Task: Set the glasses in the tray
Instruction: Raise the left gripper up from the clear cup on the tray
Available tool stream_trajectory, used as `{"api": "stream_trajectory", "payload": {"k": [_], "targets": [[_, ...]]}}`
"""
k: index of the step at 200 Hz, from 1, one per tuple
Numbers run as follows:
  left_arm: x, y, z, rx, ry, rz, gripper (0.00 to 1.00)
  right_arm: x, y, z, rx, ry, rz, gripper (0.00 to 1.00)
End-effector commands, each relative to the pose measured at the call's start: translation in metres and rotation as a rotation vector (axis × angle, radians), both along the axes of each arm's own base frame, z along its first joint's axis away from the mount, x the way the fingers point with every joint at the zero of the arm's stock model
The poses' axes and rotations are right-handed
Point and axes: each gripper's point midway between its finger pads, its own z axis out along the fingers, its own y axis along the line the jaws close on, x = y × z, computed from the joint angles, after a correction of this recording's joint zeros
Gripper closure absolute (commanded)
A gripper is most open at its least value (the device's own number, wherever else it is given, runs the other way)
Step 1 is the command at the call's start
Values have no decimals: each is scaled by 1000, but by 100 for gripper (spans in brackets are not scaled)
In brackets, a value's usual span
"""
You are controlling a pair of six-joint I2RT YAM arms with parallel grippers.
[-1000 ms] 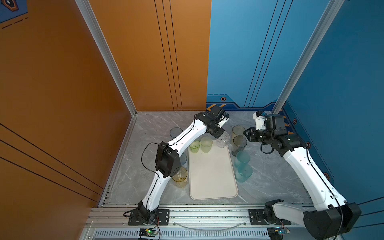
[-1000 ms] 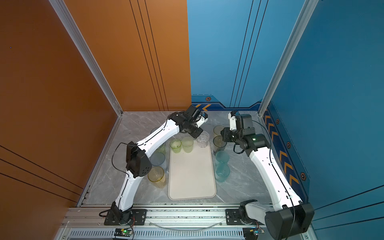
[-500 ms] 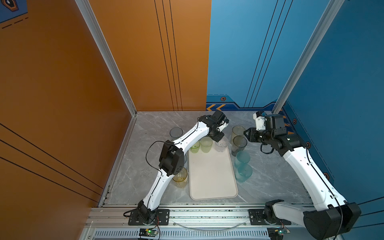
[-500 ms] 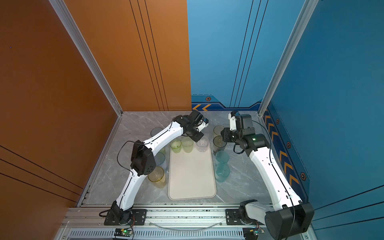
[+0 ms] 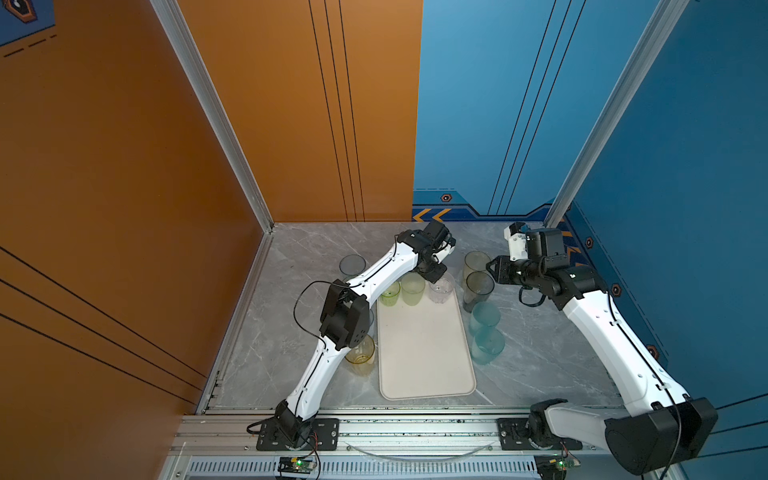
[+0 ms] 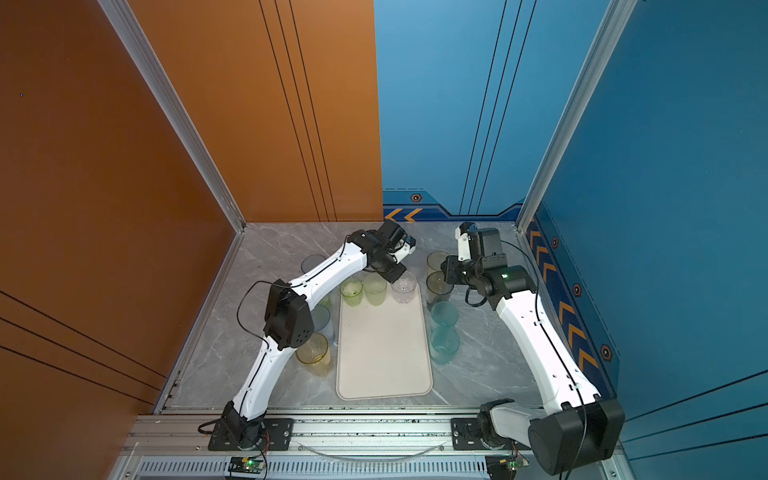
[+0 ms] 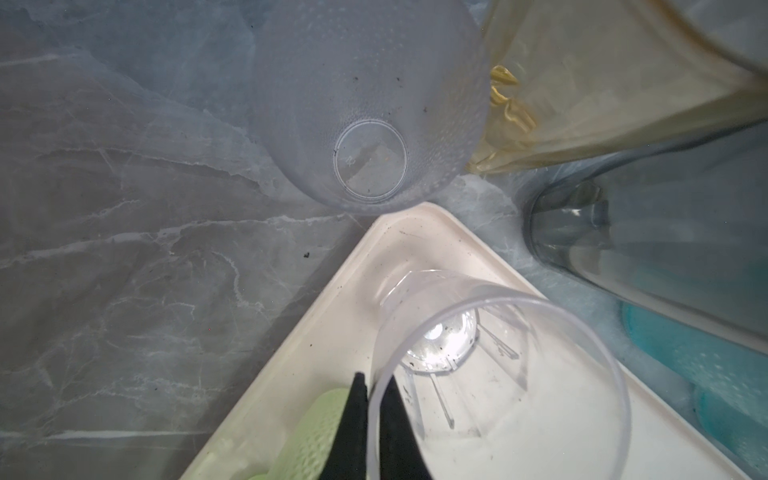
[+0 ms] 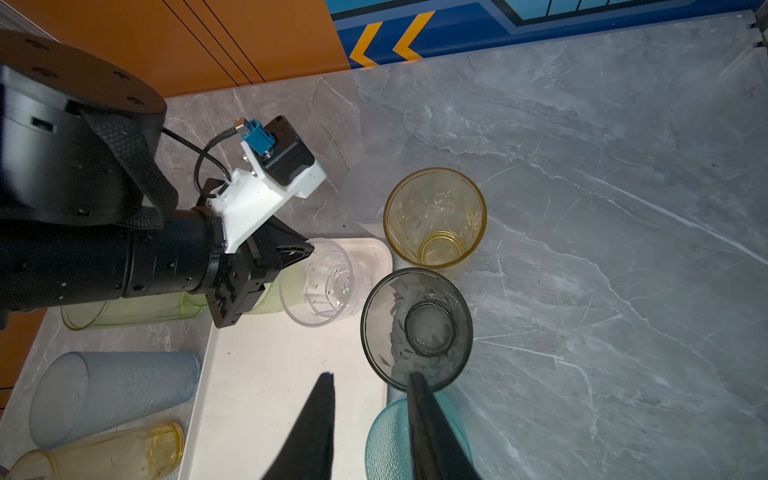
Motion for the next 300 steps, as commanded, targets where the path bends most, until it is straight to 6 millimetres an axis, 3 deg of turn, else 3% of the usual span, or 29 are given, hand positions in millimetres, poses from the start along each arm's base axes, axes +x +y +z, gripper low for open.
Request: {"api": "stream_trajectory", "payload": {"k": [1, 49, 96, 166, 198, 252, 300], "targets": [[3, 0, -1, -15, 14, -17, 96, 1, 0, 2, -9, 11, -5, 71], [4, 1, -3, -12, 20, -15, 93, 3, 2, 1, -11, 14, -2, 71], [7, 1, -3, -11, 12, -11, 82, 5, 3, 0, -14, 17, -2, 71], [13, 2, 12, -28, -21, 5, 74, 5, 5, 1, -17, 18, -1, 70], [20, 6, 33, -42, -69, 20, 74, 9, 6, 0, -22, 16, -2, 69], [30, 19, 92, -89, -211, 57, 74, 17, 13, 6, -22, 7, 18, 69], [14, 41, 132, -157, -305, 101, 74, 19, 14, 12, -29, -2, 26, 67]]}}
